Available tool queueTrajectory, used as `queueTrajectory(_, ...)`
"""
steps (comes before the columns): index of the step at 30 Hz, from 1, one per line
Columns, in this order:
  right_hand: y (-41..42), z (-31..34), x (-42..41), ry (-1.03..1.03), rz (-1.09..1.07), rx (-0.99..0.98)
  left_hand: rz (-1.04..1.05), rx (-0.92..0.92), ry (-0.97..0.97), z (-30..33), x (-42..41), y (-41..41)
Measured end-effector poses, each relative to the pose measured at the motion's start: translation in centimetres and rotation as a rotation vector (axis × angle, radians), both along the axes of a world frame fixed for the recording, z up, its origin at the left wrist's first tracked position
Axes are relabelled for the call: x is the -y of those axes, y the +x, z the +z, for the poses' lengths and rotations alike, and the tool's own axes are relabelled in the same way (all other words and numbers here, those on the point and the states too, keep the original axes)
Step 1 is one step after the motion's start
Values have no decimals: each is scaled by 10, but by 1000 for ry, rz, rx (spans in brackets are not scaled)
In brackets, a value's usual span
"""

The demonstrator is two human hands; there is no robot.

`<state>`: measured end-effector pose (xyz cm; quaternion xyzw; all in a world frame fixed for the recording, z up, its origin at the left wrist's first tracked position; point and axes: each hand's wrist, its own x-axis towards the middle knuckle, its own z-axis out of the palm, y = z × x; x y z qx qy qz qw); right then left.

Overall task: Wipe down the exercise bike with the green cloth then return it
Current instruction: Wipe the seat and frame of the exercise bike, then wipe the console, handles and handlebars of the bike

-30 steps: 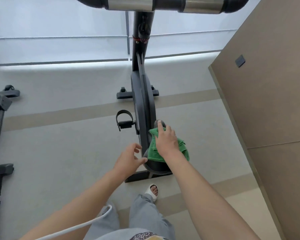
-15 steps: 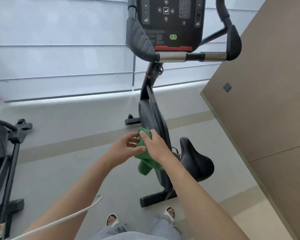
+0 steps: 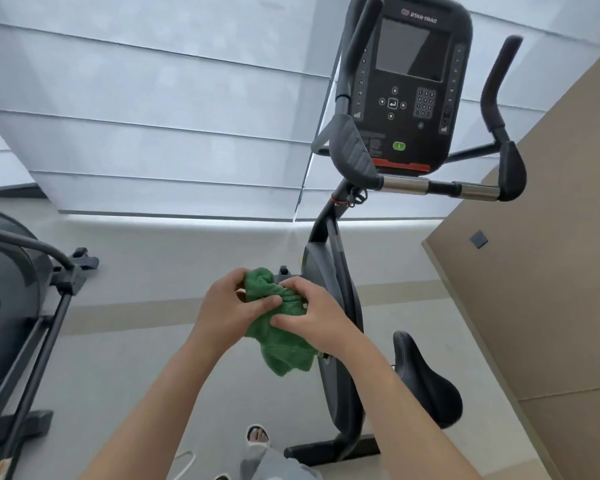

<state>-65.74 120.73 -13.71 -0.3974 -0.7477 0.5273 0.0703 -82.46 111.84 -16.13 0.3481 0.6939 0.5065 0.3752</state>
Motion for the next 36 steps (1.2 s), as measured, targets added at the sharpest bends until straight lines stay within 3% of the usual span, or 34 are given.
queueTrajectory(6,-2,21,-37,156,-46,14,-55,-181,82,25,-25,-21)
queueTrajectory(13,14,57,-114,214,-33,-31,-139,-125,137,67,-98,-28)
queueTrajectory(20,25,91,-193,178,-133,-313,-43,-91,110,103,-180,-27)
queueTrajectory(22,23,96,-211,219,-207,-380,27,-178,82,109,-202,-24)
queueTrajectory(27,15,99,-251,451,-390,-444,105,-404,77,116,-252,-18)
queueTrajectory(33,-1,100,-290,854,-550,-408,-14,-180,130,121,-295,-28)
queueTrajectory(36,-16,98,-298,932,-533,-333,-11,-159,156,120,-319,-35)
